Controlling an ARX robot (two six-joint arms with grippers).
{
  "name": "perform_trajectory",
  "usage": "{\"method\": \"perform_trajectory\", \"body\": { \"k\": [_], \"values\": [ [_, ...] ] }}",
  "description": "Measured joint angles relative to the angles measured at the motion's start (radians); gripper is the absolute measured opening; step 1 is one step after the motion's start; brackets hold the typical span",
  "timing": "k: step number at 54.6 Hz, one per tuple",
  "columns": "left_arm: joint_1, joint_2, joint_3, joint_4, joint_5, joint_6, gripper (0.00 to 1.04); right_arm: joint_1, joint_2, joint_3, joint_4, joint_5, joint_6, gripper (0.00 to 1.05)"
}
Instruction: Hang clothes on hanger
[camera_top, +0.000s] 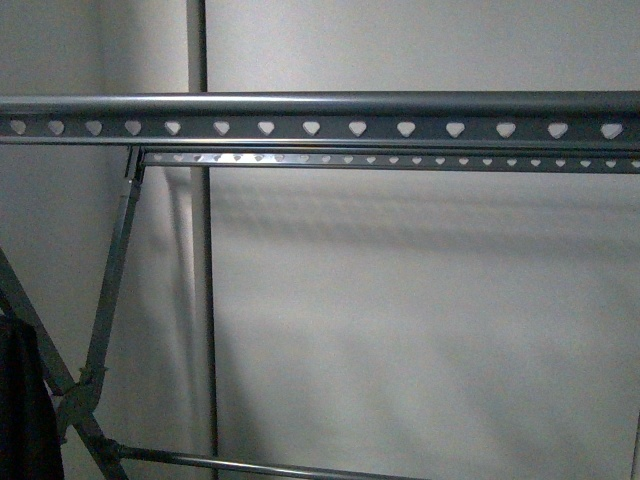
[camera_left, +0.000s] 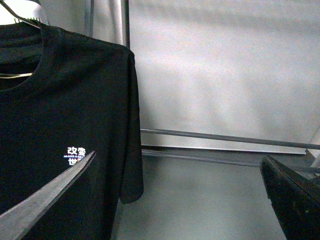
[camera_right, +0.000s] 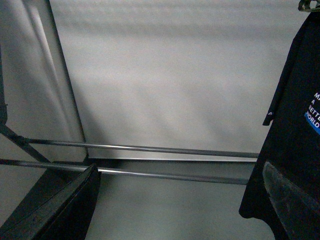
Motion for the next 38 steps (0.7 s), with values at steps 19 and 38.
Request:
{"method": "perform_trajectory", "body": {
  "k": [19,38],
  "values": [
    [0.0,0.0,0.0,0.0,0.0,0.0,0.98,0.0,0.0,0.0,0.0,0.0,0.0,0.97],
    [-0.037,1.146,0.615,0.35,-0.278,-0.357,0.98,0.0,0.0,0.0,0.0,0.0,0.0,0.97]
  ]
}}
